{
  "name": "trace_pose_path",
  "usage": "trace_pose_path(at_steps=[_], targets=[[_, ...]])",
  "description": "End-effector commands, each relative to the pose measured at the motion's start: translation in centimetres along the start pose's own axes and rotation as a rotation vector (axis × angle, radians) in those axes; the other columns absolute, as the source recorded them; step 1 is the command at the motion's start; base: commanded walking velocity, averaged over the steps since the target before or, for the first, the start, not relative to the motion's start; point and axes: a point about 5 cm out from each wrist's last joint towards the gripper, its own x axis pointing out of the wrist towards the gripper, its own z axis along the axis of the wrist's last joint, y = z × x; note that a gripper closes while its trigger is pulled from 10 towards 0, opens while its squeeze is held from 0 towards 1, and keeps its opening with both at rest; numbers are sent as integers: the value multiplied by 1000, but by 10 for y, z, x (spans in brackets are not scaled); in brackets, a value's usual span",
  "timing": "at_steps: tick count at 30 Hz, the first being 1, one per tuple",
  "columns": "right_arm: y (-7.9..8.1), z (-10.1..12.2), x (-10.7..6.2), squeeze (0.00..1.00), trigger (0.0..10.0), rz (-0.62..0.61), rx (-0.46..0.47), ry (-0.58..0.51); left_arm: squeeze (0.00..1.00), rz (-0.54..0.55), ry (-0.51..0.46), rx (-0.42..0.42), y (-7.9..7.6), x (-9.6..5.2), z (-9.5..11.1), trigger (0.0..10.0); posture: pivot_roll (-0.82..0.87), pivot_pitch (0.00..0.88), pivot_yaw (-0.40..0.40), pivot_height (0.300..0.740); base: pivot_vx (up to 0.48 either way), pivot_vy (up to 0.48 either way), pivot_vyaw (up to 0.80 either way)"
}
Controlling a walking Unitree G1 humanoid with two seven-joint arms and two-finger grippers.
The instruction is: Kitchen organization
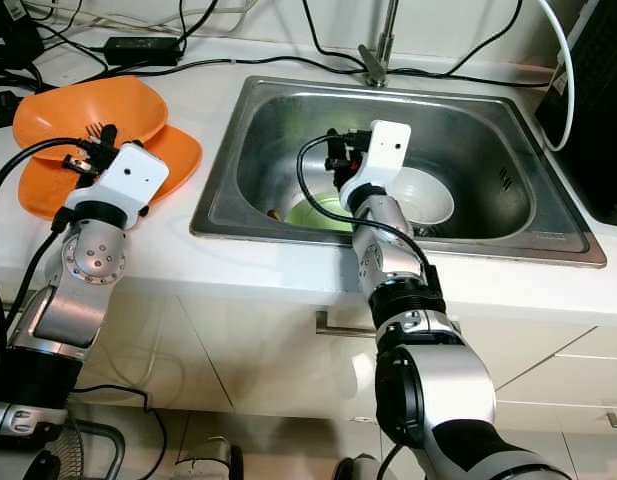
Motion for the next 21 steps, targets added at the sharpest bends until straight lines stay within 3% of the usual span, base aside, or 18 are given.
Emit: trace_pose_path(at_steps=[1,10,19,21], targets=[[-5,2,-1,0,10000,-19,4,0,0,-10,1,1,0,2,3,0,92,68,-46,718,0,0,0],[-5,1,-1,0,10000,-20,10,4,0,1,-10,6,2,3,7,0,96,69,-48,718,0,0,0],[-5,1,0,0,10000,-22,13,5,0,47,-79,4,14,6,23,0,98,68,-50,718,0,0,0],[-4,1,0,0,10000,-20,15,5,0,79,-126,50,22,8,34,0,98,67,-51,718,0,0,0]])
